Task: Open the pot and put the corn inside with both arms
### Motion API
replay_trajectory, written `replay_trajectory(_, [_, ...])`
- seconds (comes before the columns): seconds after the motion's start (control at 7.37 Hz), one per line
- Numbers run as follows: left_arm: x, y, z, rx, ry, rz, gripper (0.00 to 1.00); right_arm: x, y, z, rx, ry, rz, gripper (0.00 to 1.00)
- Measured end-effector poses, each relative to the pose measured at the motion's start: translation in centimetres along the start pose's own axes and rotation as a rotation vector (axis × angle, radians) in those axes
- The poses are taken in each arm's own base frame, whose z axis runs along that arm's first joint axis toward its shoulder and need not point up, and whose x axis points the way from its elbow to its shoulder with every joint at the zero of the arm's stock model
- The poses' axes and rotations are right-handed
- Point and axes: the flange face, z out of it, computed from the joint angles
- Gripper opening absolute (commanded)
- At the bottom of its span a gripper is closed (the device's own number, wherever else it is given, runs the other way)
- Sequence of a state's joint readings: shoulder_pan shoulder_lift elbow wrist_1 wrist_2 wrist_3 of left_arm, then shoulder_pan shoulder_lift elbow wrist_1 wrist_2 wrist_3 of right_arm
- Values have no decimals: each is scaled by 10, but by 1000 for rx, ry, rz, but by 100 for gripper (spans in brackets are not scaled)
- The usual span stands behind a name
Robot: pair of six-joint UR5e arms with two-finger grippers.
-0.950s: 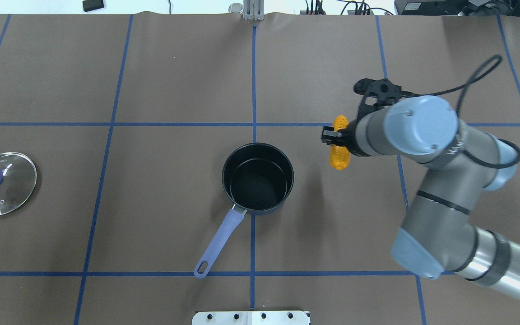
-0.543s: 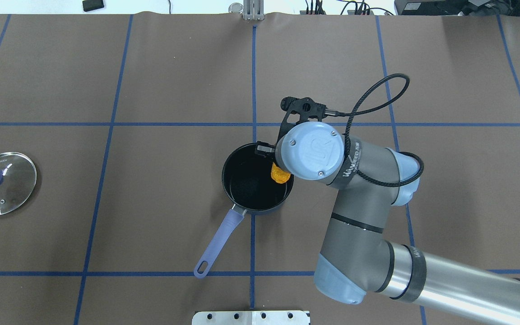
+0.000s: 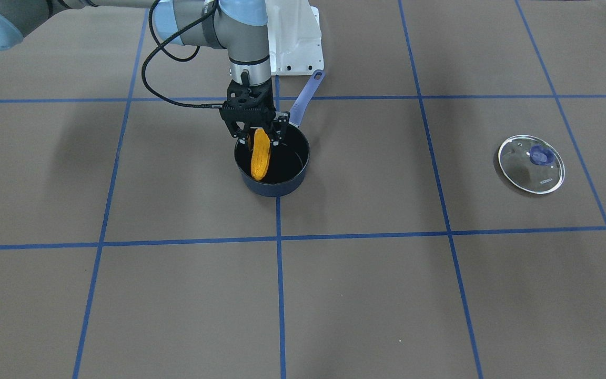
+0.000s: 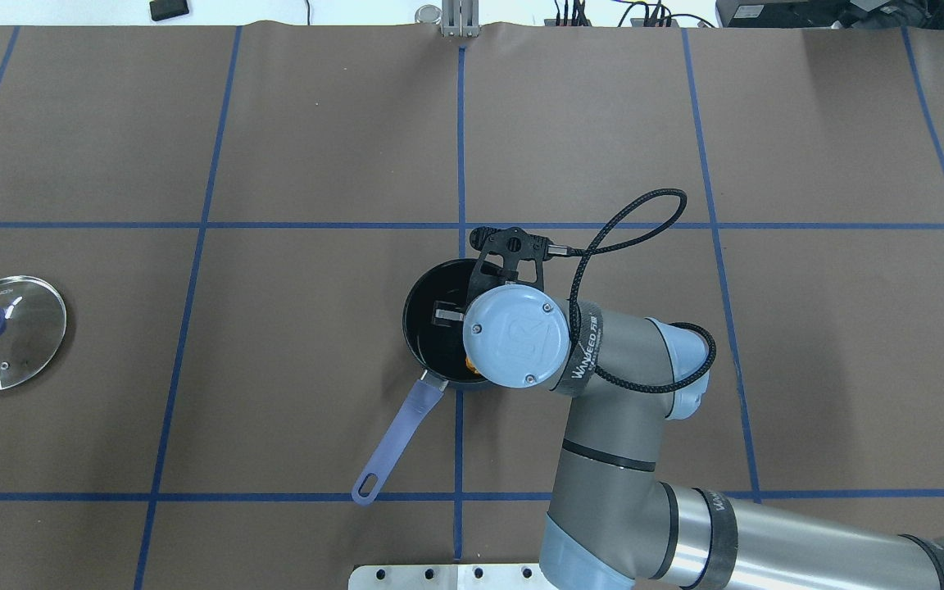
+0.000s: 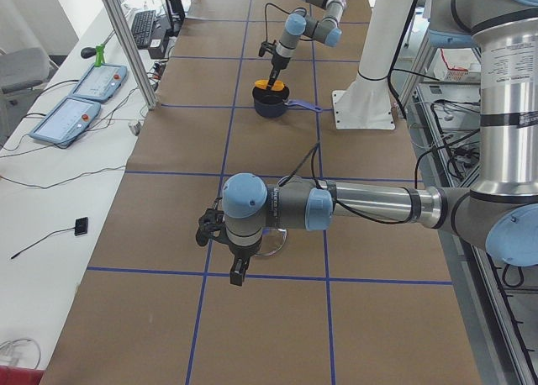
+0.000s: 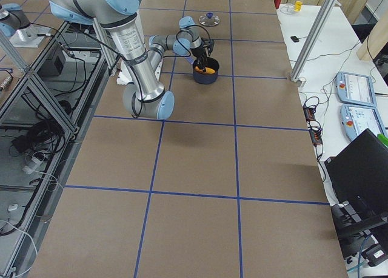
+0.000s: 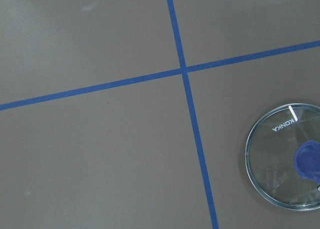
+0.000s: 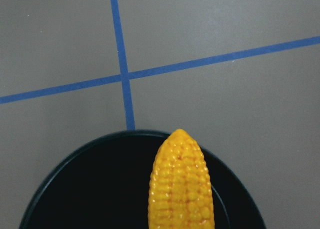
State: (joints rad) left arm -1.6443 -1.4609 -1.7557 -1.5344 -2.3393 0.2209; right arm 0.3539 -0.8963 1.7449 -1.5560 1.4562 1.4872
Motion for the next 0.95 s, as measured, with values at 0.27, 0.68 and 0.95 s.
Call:
replay_trajectory(0.27, [0,1,1,-1,0,-1,99,7,-29,-4,26,2,11,100])
replay_trajectory(0.68, [-1,1,2,-2,0,1,99,66,-159,-20,-8,21,-39,100])
replay_trajectory(0.95, [-2,4,3,-3,0,4,99,175,-269,-36,-66,57,-163,100])
